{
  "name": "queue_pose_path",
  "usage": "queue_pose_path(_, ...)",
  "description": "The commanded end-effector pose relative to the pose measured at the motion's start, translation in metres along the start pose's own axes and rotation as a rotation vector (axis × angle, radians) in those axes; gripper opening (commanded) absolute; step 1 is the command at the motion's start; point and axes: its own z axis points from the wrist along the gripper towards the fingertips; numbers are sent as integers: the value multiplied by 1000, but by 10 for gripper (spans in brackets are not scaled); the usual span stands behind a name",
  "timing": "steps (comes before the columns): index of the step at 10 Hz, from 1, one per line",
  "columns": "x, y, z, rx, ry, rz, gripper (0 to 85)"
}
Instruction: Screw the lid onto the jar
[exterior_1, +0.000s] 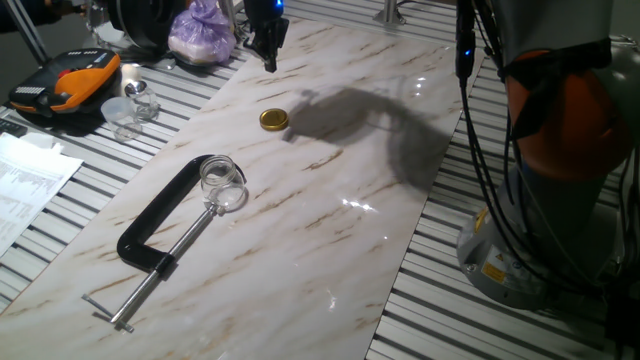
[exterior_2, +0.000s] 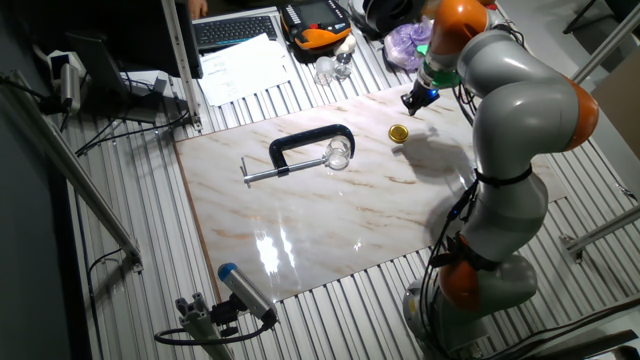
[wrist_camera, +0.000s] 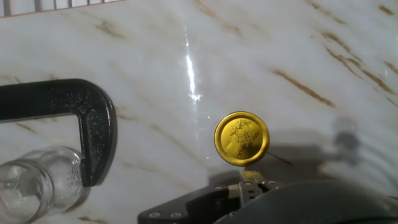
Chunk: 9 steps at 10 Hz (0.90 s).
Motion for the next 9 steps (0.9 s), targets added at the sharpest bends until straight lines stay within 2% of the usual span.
queue_pose_path(1, 0, 0, 0, 7, 8, 9, 0)
queue_pose_path(2, 0, 0, 0, 3, 17, 11, 0)
queue_pose_path(4, 0, 0, 0, 17, 21, -2, 0)
queue_pose_path(7, 0, 0, 0, 16, 39, -50, 0)
queue_pose_path(8, 0, 0, 0, 9, 33, -57, 0)
queue_pose_path(9, 1, -1, 2, 7, 3, -86, 0)
